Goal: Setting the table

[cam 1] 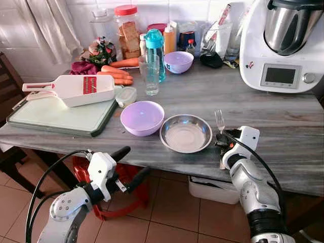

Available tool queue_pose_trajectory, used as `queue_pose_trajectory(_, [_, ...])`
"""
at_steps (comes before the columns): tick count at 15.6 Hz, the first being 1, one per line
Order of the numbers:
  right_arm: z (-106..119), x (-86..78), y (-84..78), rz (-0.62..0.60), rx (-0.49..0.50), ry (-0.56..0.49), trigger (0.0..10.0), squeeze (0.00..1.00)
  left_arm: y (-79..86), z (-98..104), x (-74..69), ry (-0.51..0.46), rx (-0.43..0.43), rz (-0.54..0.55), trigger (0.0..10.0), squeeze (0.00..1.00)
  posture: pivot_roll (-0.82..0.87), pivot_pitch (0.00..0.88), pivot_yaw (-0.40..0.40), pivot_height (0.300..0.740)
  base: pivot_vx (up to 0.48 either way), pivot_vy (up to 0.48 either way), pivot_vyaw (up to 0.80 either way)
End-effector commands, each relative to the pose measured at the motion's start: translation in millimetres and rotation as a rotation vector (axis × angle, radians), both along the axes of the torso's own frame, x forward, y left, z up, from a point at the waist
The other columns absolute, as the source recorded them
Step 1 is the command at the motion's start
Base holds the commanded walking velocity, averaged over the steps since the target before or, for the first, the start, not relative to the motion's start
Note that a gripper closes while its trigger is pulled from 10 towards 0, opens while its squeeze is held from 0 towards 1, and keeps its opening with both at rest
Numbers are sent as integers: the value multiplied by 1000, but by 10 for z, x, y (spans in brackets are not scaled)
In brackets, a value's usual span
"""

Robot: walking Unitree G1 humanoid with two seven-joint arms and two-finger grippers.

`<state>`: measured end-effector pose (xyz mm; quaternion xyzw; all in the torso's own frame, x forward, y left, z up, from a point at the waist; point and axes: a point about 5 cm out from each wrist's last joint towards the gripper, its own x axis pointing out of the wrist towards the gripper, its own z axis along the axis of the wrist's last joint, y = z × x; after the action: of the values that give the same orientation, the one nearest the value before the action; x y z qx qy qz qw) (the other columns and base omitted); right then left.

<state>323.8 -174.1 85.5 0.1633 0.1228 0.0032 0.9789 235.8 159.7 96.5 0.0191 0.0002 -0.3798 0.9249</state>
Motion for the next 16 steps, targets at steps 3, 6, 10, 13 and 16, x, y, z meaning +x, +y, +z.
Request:
queue_pose_trajectory(3, [-205,-97,-120,-34,18,110,10000,957,0,40,11,-6,18,-19,10000,0,77,26,96,740,0,0,0])
queue_pose_trajectory(6, [-231,-103,-147,-43,23,130,10000,1000,2,25,15,0,23,-22,10000,0,75,27,100,740,0,0,0])
queue_pose_trajectory(10, [-238,-103,-191,-61,29,144,10000,1000,1,13,18,3,22,-25,10000,0,79,28,101,740,0,0,0])
queue_pose_trajectory(13, [-207,-85,-242,-60,25,141,10000,1000,-19,8,2,10,9,-58,10000,0,85,24,98,740,0,0,0])
queue_pose_trajectory(16, [-111,-66,-274,-58,19,109,10000,1000,-27,-13,-31,35,-6,-97,10000,0,86,21,94,740,0,0,0])
